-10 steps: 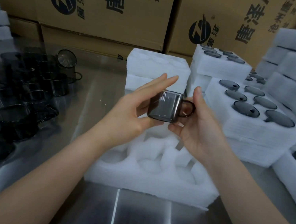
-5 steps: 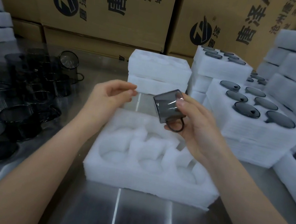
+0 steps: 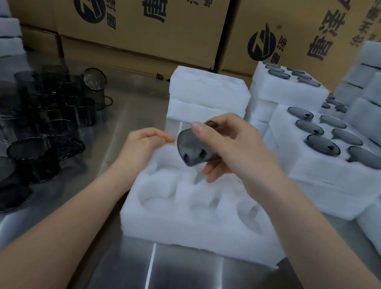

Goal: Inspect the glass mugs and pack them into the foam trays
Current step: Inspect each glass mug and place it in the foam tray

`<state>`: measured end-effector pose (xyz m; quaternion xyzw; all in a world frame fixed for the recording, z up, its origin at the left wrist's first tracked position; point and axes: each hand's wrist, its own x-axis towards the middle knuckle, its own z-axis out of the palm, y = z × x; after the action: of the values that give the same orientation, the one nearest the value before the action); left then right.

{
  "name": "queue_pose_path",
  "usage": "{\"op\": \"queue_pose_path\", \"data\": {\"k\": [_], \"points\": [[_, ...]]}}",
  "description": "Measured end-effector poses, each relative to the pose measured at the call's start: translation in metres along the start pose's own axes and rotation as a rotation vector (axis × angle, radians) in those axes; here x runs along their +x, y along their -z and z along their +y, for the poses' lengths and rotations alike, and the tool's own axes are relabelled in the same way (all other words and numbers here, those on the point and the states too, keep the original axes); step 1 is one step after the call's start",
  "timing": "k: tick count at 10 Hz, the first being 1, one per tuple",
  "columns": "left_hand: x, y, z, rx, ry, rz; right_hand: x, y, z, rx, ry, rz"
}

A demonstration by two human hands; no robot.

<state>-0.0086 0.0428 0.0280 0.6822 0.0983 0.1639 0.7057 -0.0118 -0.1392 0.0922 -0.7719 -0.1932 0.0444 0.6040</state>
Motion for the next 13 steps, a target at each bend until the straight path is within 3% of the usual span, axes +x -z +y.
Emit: {"op": "queue_pose_path", "data": {"k": [2,3,5,7,8,10,12,13], "points": [[0.000,-0.001,0.000,0.025,-0.015,-0.053,0.014,-0.051,-0.011,-0.633,0.055,0.073],[0.004,0.004,-0.002,0.079,-0.023,-0.093,0.018,-0.061,-0.007,-0.805,0.119,0.090],[0.001,-0.004,-0.001,0.119,-0.011,-0.113,0.018,-0.070,-0.001,-0.938,0.169,0.098],[0.002,0.002,-0.002,-0.027,-0.023,-0.107,0.014,-0.074,0.009,-1.101,0.146,0.020],[0.000,0.002,-0.003,-0.083,-0.011,-0.135,0.012,-0.074,0.017,-1.059,-0.012,-0.163],[0.004,0.006,-0.005,-0.059,-0.025,-0.140,0.022,-0.071,0.018,-1.140,-0.121,-0.352],[0.001,0.008,-0.007,0.036,-0.130,0.042,0.018,-0.065,0.023,-0.994,-0.016,-0.289],[0.002,0.010,-0.006,0.364,-0.283,0.205,0.020,-0.056,0.020,-0.746,0.028,-0.165]]}}
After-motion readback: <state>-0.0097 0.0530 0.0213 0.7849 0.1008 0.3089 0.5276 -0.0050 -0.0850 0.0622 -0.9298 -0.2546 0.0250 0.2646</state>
